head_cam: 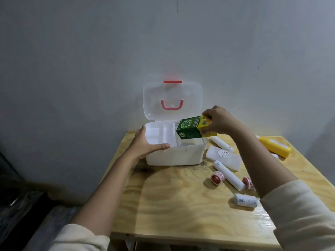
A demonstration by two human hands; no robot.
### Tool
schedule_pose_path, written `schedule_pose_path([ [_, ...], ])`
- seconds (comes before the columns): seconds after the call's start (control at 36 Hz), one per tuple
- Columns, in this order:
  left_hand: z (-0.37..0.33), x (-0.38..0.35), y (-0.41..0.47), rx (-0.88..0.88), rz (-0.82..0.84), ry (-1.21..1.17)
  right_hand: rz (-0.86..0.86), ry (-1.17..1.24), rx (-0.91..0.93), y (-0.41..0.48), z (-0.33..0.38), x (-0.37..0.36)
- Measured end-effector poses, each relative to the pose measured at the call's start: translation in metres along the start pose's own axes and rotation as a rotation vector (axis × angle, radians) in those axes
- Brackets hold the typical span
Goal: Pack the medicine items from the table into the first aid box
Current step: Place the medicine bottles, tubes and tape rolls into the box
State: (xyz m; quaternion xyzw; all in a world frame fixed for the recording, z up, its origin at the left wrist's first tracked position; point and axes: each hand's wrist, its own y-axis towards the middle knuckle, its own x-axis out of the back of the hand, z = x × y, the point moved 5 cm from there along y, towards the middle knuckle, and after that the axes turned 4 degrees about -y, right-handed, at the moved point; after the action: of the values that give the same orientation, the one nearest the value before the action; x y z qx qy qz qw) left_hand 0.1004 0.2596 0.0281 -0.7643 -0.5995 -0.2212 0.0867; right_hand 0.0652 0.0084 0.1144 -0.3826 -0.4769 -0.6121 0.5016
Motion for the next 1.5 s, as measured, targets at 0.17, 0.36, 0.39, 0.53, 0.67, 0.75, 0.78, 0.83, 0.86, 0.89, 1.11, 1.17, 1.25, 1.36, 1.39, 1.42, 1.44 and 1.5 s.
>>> schedule_pose_path([
  [0.17, 0.0, -0.002, 0.001, -0.018, -0.005, -0.055, 0.07, -0.146, 0.022, 0.009, 0.017, 0.0],
  [0.36, 0.002, -0.003, 0.003, -0.023, -0.019, -0.073, 0.089, -0.218, 0.041, 0.01, 0.026, -0.002],
  [0.39, 0.003, -0.003, 0.003, -0.024, -0.017, -0.074, 0.087, -0.202, 0.048, 0.01, 0.028, -0.005],
  [0.53, 0.006, -0.004, 0.002, -0.008, -0.02, -0.088, 0.089, -0.1, 0.101, 0.009, 0.036, -0.028],
  [0.67, 0.006, -0.005, 0.002, -0.007, -0.024, -0.093, 0.107, -0.054, 0.11, 0.009, 0.04, -0.054],
  [0.75, 0.008, -0.005, 0.002, 0.006, -0.015, -0.087, 0.12, -0.056, 0.109, 0.009, 0.039, -0.063],
  [0.78, 0.009, -0.005, 0.002, 0.011, -0.011, -0.084, 0.121, -0.055, 0.109, 0.009, 0.039, -0.063],
  [0.83, 0.009, -0.004, 0.001, 0.015, -0.011, -0.075, 0.144, -0.068, 0.118, 0.01, 0.038, -0.063],
  [0.86, 0.009, -0.005, 0.001, 0.017, -0.011, -0.073, 0.159, -0.075, 0.122, 0.01, 0.038, -0.065],
  [0.89, 0.009, -0.005, 0.001, 0.014, -0.013, -0.075, 0.167, -0.079, 0.123, 0.011, 0.038, -0.066],
  [1.11, 0.008, -0.004, -0.001, 0.022, -0.035, -0.069, 0.164, -0.032, 0.101, 0.012, 0.043, -0.069],
  [1.17, 0.006, -0.003, -0.003, 0.028, -0.068, -0.036, 0.162, -0.022, 0.1, 0.013, 0.042, -0.07],
  [1.25, 0.006, -0.004, -0.004, 0.04, -0.089, -0.004, 0.111, 0.025, 0.102, 0.012, 0.04, -0.068],
  [1.36, 0.005, -0.005, -0.009, 0.04, -0.104, -0.019, 0.003, 0.128, 0.106, 0.007, 0.038, -0.059],
  [1.39, 0.005, -0.005, -0.01, 0.044, -0.105, -0.03, -0.04, 0.155, 0.108, 0.004, 0.036, -0.055],
  [1.42, 0.004, -0.006, -0.011, 0.045, -0.107, -0.046, -0.086, 0.185, 0.104, 0.0, 0.033, -0.048],
  [1.44, 0.005, -0.006, -0.012, 0.049, -0.111, -0.06, -0.128, 0.225, 0.093, -0.004, 0.028, -0.042],
  [1.5, 0.004, -0.007, -0.016, 0.053, -0.121, -0.096, -0.198, 0.32, 0.047, -0.015, 0.013, -0.029],
])
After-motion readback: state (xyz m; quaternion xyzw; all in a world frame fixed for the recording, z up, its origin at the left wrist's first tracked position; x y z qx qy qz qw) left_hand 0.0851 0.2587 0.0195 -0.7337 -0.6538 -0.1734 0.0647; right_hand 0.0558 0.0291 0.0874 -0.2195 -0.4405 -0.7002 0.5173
